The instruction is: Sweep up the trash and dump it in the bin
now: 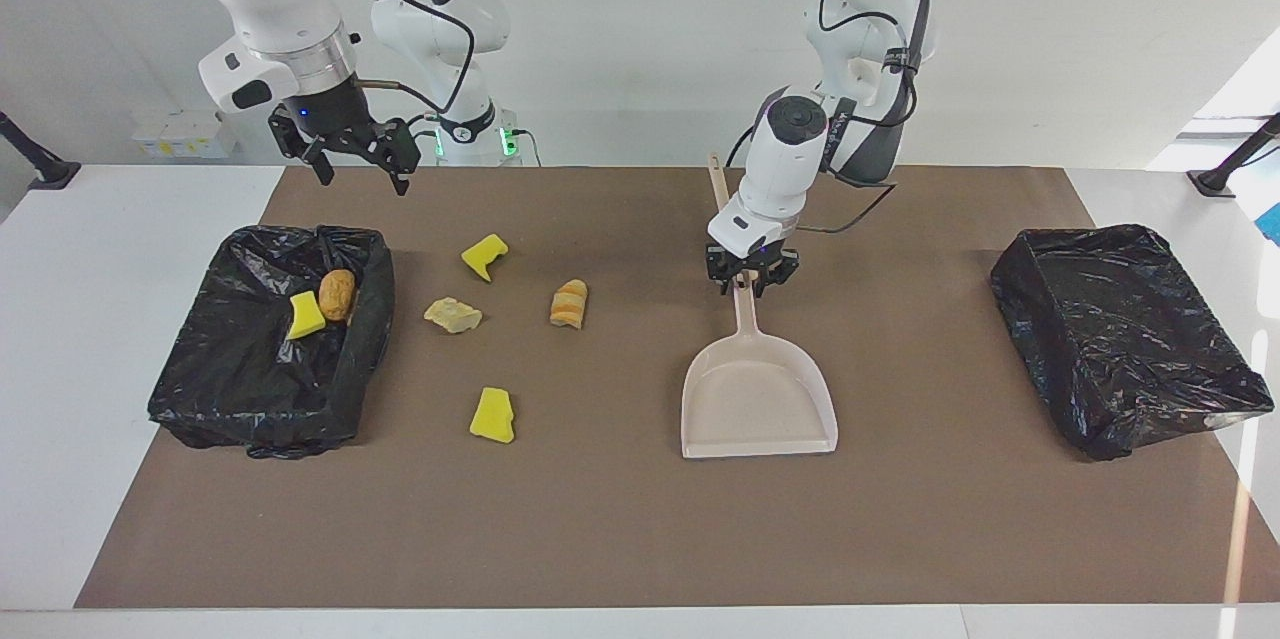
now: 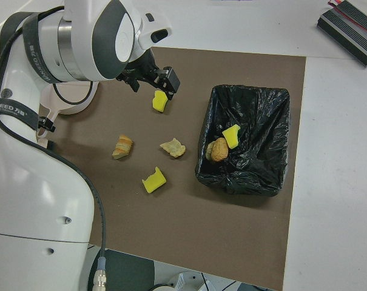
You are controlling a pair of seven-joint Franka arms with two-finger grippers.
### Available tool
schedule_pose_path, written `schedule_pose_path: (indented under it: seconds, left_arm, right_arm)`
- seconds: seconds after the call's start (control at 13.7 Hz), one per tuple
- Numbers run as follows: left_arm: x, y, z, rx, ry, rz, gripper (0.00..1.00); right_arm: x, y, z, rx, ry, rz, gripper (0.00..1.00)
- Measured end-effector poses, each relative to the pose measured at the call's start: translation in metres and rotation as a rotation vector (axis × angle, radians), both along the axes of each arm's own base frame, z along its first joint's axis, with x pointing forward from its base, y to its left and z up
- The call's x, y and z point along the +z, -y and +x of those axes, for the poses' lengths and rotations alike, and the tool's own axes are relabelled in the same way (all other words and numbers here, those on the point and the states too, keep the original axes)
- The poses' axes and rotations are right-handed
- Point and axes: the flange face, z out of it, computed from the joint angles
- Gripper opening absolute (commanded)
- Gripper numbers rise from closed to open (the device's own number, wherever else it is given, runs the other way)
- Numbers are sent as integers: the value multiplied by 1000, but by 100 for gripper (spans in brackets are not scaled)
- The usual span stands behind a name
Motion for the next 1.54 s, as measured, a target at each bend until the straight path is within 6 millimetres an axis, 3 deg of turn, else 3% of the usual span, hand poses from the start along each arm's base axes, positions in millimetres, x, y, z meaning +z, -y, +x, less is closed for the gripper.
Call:
schedule_pose_path:
  seconds: [0.15, 0.66, 0.8, 0.95, 1.1, 1.17, 1.32, 1.54]
  left_arm:
    - [0, -1, 1, 0, 0, 0, 0]
    - [2, -24, 19, -33, 13, 3, 0]
    - [4, -41, 31, -82, 23, 5, 0]
    - [14, -74, 54, -83, 47, 1, 0]
    - [37, -110, 81, -80, 97, -7, 0]
    - [46, -128, 92, -80, 118, -7, 0]
    - [53, -158, 104, -111, 132, 2, 0]
    - [52, -196, 113, -320, 143, 34, 0]
  right_arm:
    - [2, 1, 6, -1, 6, 3, 100]
    - [1, -1, 10, 7, 2, 5, 100]
    - [1, -1, 9, 8, 1, 5, 100]
    - [1, -1, 9, 9, -2, 5, 100]
    - [1, -7, 9, 20, -1, 7, 100]
    - [1, -15, 8, 34, 0, 8, 100]
    - [-6, -51, 2, 98, -16, 8, 100]
    - [-28, -137, -30, 256, -67, -7, 100]
